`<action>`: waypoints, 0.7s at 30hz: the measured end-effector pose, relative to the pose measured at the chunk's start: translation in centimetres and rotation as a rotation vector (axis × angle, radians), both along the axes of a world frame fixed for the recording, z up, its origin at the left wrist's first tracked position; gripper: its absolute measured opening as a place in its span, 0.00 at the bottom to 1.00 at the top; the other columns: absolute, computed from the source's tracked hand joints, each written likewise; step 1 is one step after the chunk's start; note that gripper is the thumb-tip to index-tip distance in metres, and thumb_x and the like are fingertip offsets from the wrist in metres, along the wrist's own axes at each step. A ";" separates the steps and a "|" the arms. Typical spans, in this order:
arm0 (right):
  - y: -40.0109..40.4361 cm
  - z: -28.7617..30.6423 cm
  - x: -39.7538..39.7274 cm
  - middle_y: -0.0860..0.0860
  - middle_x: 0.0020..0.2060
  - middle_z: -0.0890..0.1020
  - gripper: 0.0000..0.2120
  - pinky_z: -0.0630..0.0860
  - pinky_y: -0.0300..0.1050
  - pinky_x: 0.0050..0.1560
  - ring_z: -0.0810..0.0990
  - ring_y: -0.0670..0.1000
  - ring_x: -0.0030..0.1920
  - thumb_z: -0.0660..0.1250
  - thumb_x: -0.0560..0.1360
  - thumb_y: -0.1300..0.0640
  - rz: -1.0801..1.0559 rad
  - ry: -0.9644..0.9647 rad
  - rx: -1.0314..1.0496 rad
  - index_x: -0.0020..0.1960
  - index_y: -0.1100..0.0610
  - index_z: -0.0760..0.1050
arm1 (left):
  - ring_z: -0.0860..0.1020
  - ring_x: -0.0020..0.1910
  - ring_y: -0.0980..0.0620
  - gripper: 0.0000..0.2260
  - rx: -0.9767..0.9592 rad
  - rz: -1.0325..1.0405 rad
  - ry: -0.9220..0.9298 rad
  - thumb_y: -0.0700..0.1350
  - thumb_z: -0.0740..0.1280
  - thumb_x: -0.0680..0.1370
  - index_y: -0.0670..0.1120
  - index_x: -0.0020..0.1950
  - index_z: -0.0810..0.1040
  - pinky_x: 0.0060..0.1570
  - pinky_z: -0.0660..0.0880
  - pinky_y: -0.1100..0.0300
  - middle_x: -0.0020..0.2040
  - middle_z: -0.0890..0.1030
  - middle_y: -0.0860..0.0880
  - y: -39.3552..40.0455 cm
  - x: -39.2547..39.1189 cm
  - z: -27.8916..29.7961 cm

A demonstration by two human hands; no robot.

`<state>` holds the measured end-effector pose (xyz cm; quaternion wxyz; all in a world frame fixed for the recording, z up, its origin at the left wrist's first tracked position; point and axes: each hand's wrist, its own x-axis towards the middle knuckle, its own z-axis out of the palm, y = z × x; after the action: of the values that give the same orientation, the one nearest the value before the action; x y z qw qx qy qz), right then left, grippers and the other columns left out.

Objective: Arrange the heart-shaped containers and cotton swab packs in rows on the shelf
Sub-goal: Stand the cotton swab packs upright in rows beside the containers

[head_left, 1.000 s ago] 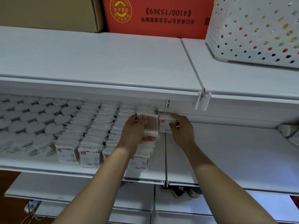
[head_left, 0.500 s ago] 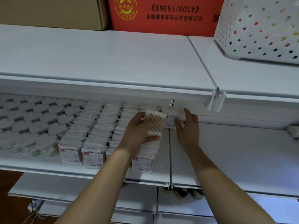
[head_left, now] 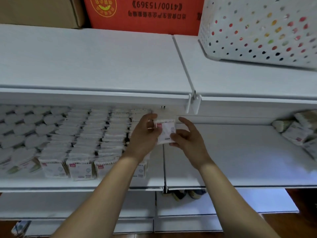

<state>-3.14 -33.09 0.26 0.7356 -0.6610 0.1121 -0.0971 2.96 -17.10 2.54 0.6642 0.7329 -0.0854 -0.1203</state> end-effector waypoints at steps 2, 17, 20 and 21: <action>-0.1 -0.1 -0.1 0.52 0.55 0.83 0.32 0.83 0.50 0.52 0.85 0.53 0.51 0.70 0.76 0.66 0.043 -0.022 -0.119 0.74 0.42 0.67 | 0.81 0.55 0.51 0.20 0.121 -0.006 -0.099 0.36 0.65 0.78 0.55 0.65 0.74 0.47 0.78 0.56 0.59 0.81 0.51 0.0 0.3 -0.2; -0.4 -6.8 7.4 0.57 0.60 0.73 0.22 0.78 0.46 0.52 0.78 0.58 0.52 0.67 0.74 0.65 -0.170 -0.138 -1.102 0.67 0.53 0.77 | 0.44 0.81 0.45 0.26 1.243 -0.369 -0.614 0.58 0.49 0.85 0.49 0.81 0.55 0.78 0.45 0.42 0.82 0.48 0.48 4.7 2.7 -2.9; -0.5 -7.7 7.8 0.61 0.62 0.74 0.21 0.79 0.56 0.53 0.75 0.64 0.59 0.70 0.73 0.63 -0.265 -0.141 -1.257 0.66 0.53 0.78 | 0.43 0.81 0.45 0.26 1.259 -0.359 -0.630 0.58 0.48 0.85 0.49 0.81 0.54 0.78 0.44 0.42 0.82 0.47 0.48 4.6 2.9 -2.9; -0.6 -7.9 8.0 0.62 0.63 0.74 0.21 0.79 0.58 0.54 0.74 0.66 0.61 0.70 0.73 0.62 -0.292 -0.140 -1.312 0.65 0.53 0.78 | 0.43 0.81 0.45 0.26 1.262 -0.361 -0.628 0.58 0.48 0.85 0.49 0.81 0.54 0.78 0.43 0.42 0.82 0.47 0.48 4.6 2.9 -3.0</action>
<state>4.84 -33.72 -7.65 0.1670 -0.9409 0.0702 -0.2861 5.87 -12.49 -0.49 0.0288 0.9508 -0.3061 -0.0383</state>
